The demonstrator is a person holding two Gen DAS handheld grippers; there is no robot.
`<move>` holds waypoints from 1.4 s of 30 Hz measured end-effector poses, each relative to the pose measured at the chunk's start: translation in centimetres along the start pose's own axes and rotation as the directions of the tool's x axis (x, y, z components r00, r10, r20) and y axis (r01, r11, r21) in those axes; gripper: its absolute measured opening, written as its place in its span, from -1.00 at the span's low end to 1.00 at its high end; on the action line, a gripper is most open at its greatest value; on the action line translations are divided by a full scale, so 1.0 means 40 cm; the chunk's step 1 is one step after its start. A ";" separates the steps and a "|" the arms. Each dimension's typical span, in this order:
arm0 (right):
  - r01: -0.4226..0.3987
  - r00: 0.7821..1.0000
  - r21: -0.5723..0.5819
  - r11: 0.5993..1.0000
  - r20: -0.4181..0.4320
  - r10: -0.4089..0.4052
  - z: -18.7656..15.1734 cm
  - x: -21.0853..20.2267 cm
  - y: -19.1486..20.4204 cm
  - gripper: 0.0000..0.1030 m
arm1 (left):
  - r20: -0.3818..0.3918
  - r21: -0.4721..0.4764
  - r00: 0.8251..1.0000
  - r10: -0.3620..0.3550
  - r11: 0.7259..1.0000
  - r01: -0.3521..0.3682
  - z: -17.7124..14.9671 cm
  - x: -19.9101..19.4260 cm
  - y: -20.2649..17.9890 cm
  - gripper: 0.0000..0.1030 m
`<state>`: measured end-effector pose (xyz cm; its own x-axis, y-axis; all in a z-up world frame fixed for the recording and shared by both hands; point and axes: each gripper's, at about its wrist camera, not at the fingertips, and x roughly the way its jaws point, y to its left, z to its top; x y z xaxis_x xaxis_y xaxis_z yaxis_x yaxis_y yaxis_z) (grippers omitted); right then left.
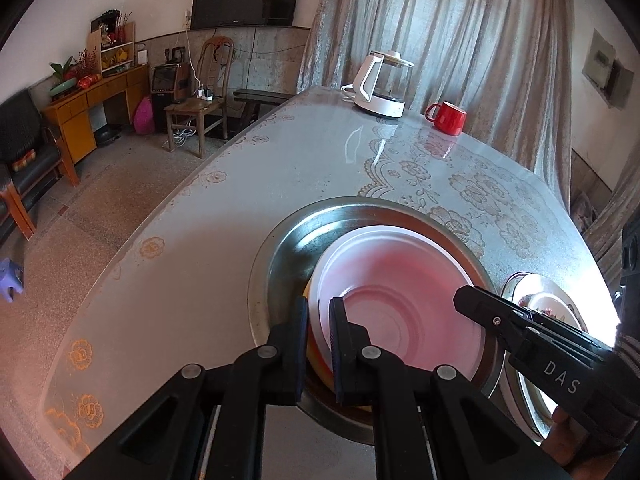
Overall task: Organize plates and bowls
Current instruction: 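Lower the red bowl into the basin onto the yellow bowl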
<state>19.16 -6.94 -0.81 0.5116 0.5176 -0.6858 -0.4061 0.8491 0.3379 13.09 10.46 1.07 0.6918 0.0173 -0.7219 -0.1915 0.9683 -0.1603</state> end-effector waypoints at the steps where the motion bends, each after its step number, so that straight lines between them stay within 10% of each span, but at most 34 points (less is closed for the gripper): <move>1: 0.003 1.000 -0.001 1.000 0.000 -0.003 0.001 0.000 0.000 -0.84 | 0.002 0.005 1.000 0.004 1.000 -0.004 -0.001 0.000 0.000 -0.82; 30: -0.041 0.997 0.060 0.997 0.069 0.036 -0.026 -0.101 -0.043 -0.54 | 0.046 -0.085 0.997 -0.058 0.995 0.061 -0.016 -0.036 0.041 -0.75; 42: -0.095 0.995 -0.028 0.995 0.026 0.096 -0.045 -0.088 0.012 -0.54 | 0.074 -0.052 0.997 0.028 0.998 -0.024 -0.039 -0.064 0.064 -0.75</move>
<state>15.81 -8.55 0.61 0.4901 0.5990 -0.6332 -0.4737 0.7929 0.3833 9.75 12.51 1.45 0.7361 0.0625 -0.6740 -0.2438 0.9534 -0.1778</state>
